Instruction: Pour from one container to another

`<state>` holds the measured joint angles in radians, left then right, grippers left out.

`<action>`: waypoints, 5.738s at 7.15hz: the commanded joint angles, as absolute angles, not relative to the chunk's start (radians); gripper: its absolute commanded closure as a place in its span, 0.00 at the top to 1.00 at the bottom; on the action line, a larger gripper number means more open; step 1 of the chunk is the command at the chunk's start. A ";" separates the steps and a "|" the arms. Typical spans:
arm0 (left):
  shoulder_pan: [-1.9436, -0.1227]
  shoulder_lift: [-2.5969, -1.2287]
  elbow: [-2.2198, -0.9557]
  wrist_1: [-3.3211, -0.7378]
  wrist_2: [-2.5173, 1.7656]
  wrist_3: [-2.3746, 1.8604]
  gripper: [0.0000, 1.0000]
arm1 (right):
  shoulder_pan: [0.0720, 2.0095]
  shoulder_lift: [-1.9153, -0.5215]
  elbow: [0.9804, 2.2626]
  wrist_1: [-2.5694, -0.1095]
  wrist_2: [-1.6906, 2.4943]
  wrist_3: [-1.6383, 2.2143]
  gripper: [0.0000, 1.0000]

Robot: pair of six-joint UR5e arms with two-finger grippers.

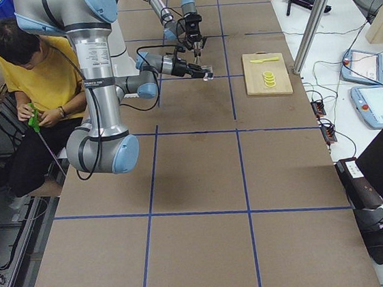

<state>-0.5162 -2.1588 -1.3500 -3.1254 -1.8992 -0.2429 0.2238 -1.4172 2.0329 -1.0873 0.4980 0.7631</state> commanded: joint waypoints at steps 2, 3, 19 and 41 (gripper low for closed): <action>-0.480 -2.161 -1.348 -3.125 -1.844 -0.241 0.00 | 0.212 -1.237 2.029 -1.354 0.499 0.753 0.00; -0.476 -2.163 -1.348 -3.125 -1.844 -0.242 0.00 | 0.204 -1.194 2.031 -1.427 0.499 0.753 0.00; -0.457 -2.183 -1.345 -3.091 -1.779 -0.245 0.00 | 0.146 -1.046 2.029 -1.772 0.494 0.611 0.00; -0.456 -2.184 -1.348 -3.091 -1.779 -0.245 0.00 | 0.133 -0.966 2.005 -1.940 0.434 0.190 0.00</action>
